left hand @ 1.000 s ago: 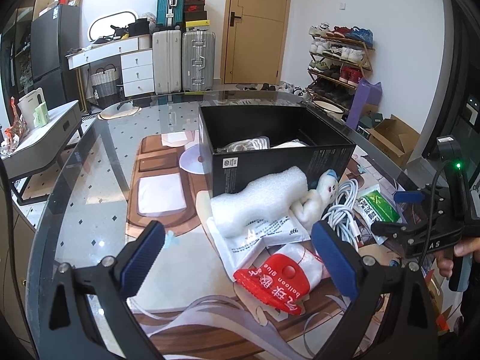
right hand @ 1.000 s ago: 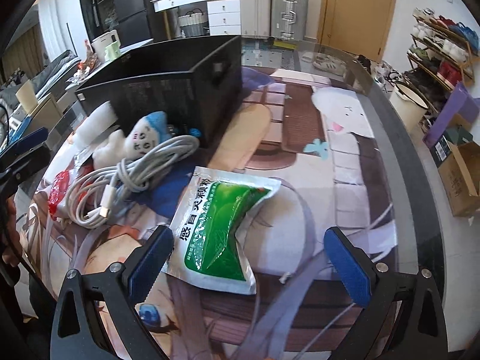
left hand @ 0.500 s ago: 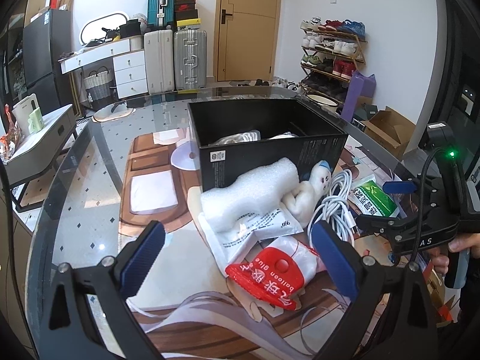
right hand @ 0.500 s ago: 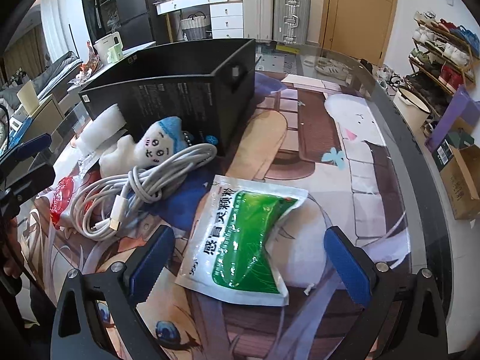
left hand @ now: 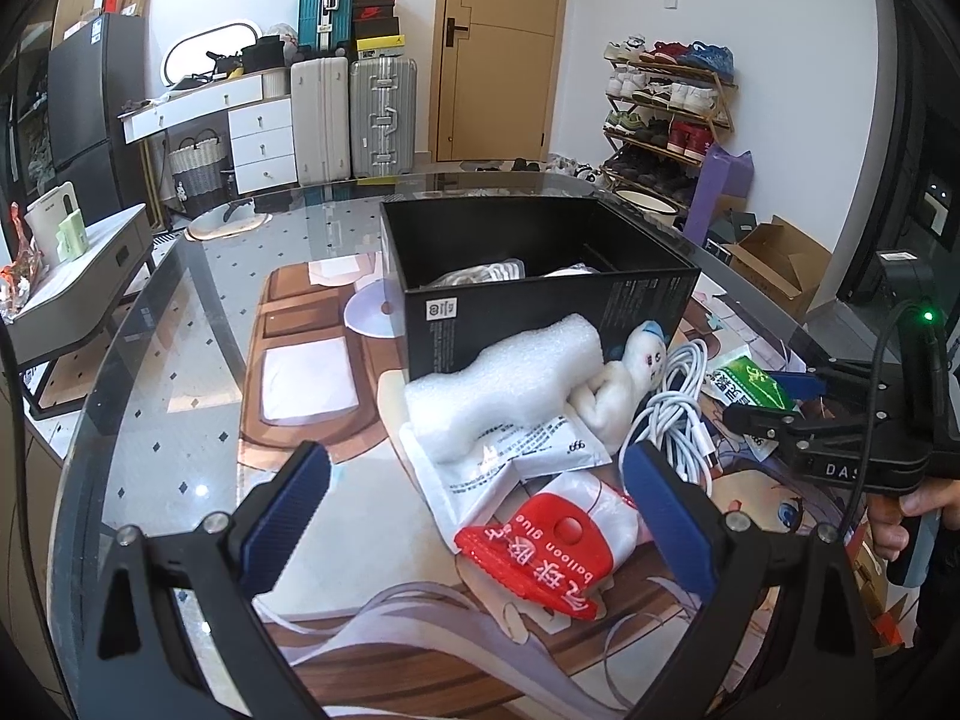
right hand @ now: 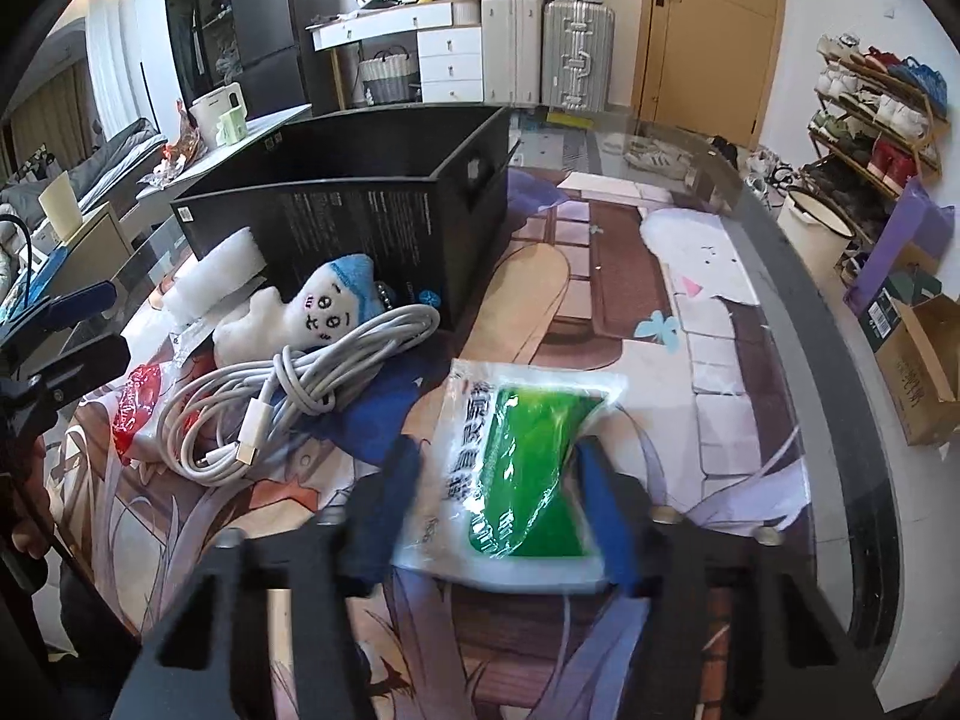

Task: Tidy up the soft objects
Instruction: 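Close the right gripper on the green sachet and lift it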

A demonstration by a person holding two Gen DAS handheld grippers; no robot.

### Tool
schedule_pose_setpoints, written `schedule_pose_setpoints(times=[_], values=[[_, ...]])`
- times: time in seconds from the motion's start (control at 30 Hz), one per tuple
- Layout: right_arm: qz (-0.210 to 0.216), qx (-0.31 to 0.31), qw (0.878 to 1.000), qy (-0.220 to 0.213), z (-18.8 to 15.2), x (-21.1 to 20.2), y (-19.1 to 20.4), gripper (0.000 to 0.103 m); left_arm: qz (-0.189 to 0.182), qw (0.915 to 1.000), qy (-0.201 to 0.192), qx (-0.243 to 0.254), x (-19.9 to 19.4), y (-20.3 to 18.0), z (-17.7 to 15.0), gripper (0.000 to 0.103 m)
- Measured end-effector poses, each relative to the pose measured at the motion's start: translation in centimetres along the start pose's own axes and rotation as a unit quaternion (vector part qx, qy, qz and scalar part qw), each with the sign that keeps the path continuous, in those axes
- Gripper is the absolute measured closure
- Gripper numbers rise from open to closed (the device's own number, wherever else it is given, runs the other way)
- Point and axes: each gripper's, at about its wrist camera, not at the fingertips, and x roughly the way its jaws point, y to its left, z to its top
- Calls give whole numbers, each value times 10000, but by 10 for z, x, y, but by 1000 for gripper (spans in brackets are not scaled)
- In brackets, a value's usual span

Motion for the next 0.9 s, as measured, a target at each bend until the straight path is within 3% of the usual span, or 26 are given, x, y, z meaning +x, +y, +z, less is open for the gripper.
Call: schedule_pose_setpoints(times=[0.17,0.33,0.53,0.77,0.9], values=[[183,-8,9998,-79,-3,-7,-1,71,-8,10000,6,-19,1,2,-1,4],[220,-34,9996,-192,-4,-13,-2,73,-23,10000,3,30,1,3,-1,4],[269,46,9971,-717,0,-38,-7,73,-134,9998,90,141,1,-1,-3,4],[351,75,9940,-1034,5,-54,-9,73,-290,9979,373,454,7,-13,-10,4],[434,65,9932,-1074,6,-55,-7,73,-194,9962,659,539,16,-16,-15,4]])
